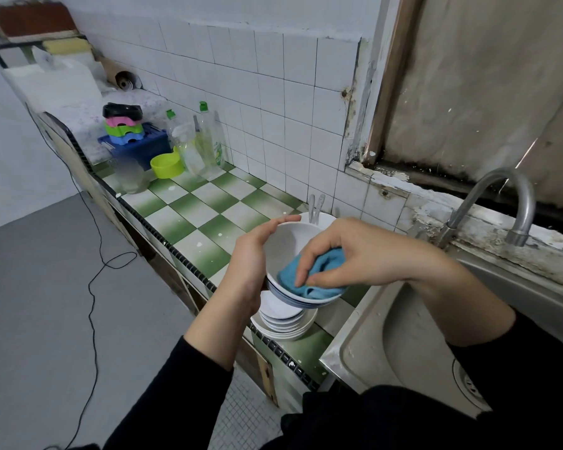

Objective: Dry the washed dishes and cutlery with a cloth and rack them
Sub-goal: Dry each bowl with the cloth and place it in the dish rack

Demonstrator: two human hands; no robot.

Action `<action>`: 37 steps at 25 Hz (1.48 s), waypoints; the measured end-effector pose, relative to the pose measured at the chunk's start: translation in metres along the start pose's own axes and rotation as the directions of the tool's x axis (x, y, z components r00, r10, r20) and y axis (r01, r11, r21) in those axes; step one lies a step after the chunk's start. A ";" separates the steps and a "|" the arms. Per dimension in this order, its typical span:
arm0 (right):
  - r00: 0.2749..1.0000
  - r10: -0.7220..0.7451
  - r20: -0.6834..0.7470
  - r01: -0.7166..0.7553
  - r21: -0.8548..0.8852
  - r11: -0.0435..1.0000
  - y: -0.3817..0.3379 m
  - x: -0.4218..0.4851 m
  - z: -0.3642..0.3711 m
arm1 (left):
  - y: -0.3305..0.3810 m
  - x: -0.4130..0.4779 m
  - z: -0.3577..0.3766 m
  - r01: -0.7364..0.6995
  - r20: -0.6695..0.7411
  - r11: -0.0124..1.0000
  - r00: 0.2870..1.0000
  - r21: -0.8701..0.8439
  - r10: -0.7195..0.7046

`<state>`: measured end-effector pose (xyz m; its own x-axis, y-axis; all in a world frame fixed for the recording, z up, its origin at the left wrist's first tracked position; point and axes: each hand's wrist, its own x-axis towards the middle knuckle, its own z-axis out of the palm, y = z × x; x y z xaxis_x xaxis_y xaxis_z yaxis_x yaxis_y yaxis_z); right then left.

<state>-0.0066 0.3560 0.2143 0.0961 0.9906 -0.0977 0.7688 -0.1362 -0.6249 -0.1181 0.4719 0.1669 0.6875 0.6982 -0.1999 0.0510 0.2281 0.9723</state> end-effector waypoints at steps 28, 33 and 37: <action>0.928 -0.052 -0.369 0.362 0.863 0.353 0.066 -0.011 -0.011 | -0.015 0.015 -0.028 -0.291 0.459 0.953 0.838 -0.082 0.295; 0.881 0.135 -0.453 0.429 0.887 0.173 0.076 -0.005 0.003 | -0.013 0.006 -0.013 -0.277 0.432 0.907 0.809 -0.318 0.398; 0.814 0.304 -0.496 0.465 0.868 0.171 0.078 0.001 0.017 | -0.010 0.002 -0.005 -0.231 0.373 0.890 0.845 -0.392 0.384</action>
<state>0.0427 0.3457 0.1527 0.6251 0.7720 0.1150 -0.3727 0.4247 -0.8251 -0.1216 0.4744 0.1561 0.8704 0.4245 0.2495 -0.3978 0.3077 0.8644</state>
